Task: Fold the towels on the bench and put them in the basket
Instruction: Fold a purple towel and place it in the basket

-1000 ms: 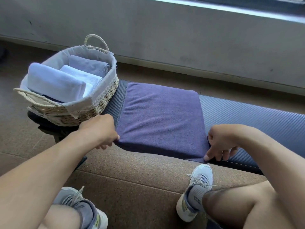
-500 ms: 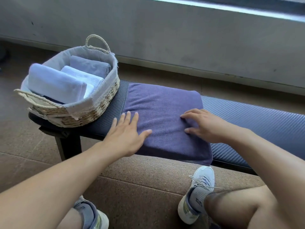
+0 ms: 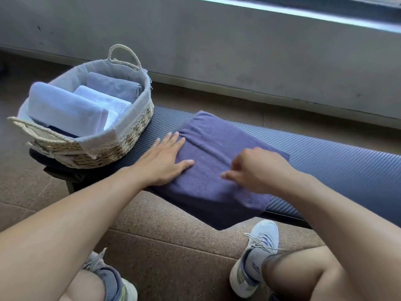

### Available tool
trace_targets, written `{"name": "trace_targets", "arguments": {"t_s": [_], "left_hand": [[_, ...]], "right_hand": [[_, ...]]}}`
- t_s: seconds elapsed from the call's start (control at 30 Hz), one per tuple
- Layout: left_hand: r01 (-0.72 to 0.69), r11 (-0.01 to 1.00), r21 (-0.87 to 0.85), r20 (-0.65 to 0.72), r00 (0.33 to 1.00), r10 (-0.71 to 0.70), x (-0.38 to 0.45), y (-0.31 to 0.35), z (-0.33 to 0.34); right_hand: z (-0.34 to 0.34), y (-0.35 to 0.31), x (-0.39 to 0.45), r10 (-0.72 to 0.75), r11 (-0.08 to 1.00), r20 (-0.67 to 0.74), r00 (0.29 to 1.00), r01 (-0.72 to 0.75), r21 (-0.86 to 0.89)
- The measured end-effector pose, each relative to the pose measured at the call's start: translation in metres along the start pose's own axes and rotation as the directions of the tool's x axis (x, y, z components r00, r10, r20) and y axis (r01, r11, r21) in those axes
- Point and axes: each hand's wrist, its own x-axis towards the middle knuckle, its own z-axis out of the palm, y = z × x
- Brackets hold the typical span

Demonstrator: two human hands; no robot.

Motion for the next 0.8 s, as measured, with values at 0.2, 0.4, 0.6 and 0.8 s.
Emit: {"name": "trace_targets", "arguments": {"t_s": [0.2,0.4,0.6,0.8], "left_hand": [[0.02,0.992,-0.123,-0.08,0.996,-0.03,0.003,-0.006,-0.012],[0.32,0.947,-0.012,-0.134,0.938,-0.318,-0.008,-0.015,-0.035],[0.282,0.95,-0.135,0.011,0.959,-0.283,-0.005,-0.023,-0.035],[0.192,0.933,-0.305,-0.121,0.964,-0.238,-0.003,-0.023,-0.029]], "right_hand": [[0.019,0.026,0.048,-0.167,0.968,-0.115,0.979,0.185,0.168],[0.008,0.043,0.043,-0.066,0.997,0.023,0.998,0.065,0.044],[-0.003,0.026,0.018,0.155,0.958,0.134,0.979,-0.116,-0.261],[0.008,0.031,0.032,0.244,0.97,-0.129,0.961,-0.242,0.027]]}}
